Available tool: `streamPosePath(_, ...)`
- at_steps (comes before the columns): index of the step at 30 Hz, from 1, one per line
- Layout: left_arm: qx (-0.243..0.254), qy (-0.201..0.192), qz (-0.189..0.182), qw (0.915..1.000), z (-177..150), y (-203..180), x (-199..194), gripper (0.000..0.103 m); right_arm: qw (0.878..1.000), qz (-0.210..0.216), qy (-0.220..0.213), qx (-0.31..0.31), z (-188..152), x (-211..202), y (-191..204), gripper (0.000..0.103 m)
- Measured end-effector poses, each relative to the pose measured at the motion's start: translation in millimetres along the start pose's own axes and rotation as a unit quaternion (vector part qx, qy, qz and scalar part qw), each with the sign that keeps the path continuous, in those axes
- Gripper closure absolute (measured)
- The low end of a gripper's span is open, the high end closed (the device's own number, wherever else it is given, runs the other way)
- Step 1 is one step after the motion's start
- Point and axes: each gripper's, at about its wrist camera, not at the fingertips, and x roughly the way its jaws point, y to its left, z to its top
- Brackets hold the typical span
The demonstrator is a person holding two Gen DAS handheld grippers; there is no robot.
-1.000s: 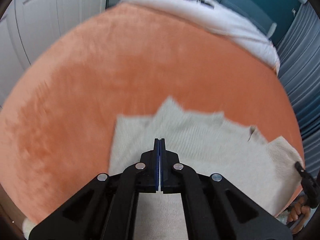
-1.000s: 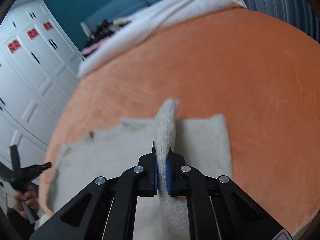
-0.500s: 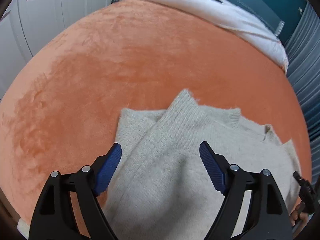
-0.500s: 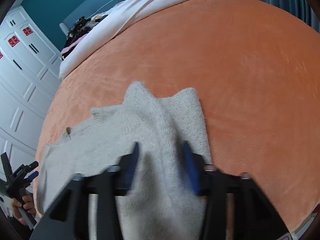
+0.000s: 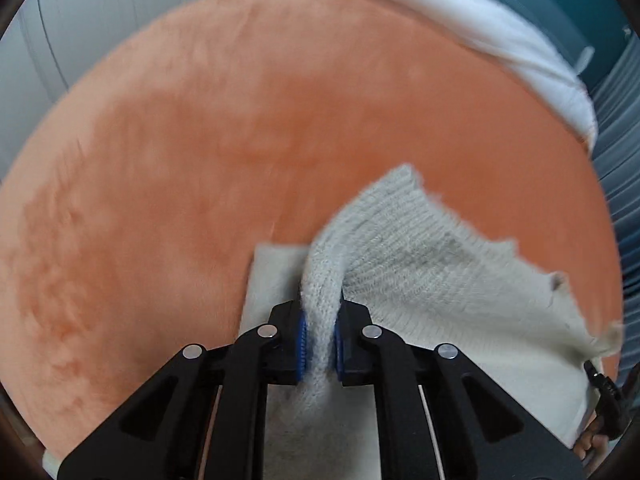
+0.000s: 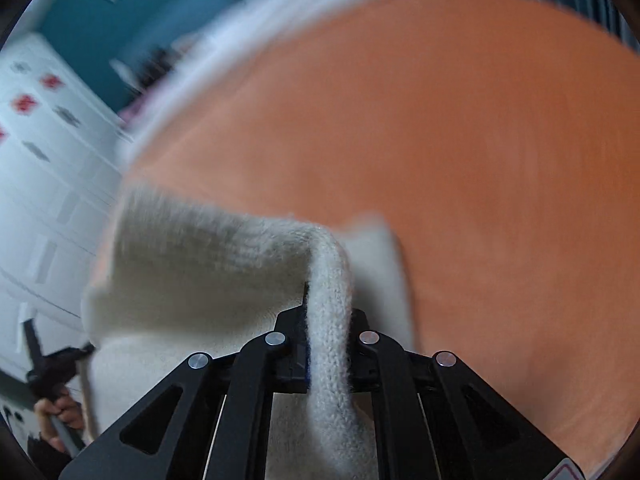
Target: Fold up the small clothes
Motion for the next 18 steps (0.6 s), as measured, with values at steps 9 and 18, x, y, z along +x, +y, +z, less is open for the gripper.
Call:
streamPosePath(9, 0.022, -0.049, 0.021, 0.9983, -8.9, -14.4, -35.6, 0.068, 0.999, -0.025, -0.026, -0.019, -6.9, -23.0, 14.9, 0.079)
streamPosePath(18, 0.09, -0.024, -0.005, 0.9956, -115.3, -62.5, -80.5, 0.054, 0.991, 0.057, -0.031, -0.12, -104.3, -81.8, 114.2, 0.08)
